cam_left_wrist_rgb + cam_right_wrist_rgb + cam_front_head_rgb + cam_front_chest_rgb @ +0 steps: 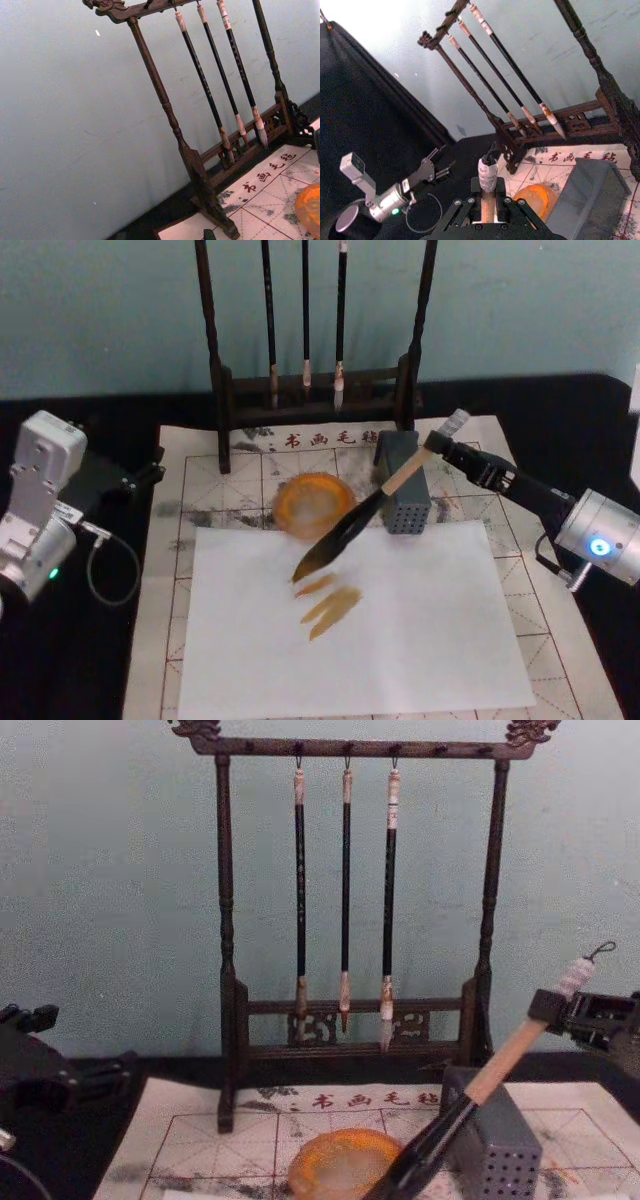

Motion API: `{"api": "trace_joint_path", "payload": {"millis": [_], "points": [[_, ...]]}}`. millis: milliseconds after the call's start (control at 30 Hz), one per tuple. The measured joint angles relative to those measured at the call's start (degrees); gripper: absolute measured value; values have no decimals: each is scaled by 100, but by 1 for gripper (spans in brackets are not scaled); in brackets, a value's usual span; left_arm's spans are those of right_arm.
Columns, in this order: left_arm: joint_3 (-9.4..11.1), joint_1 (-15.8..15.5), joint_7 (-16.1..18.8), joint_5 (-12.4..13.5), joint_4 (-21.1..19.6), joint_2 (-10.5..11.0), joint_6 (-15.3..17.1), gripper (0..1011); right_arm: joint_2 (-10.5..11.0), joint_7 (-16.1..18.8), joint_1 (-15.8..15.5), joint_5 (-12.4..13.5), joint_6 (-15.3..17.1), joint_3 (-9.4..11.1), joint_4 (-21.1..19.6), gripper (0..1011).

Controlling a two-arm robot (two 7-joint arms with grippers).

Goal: Pick up the brush from the inkstone, write on the paper, then place the brush back to its original position.

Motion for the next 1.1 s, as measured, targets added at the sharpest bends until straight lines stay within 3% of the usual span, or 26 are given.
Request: {"api": "trace_joint_path", "payload": {"millis": [400, 1100], "points": [[0, 0, 0, 0, 0, 0, 0, 1001, 172, 62, 41, -64, 57, -136, -51, 181], [0, 0, 0, 0, 0, 0, 0, 1001, 167, 178, 125, -103, 101, -305, 43, 181]]}}
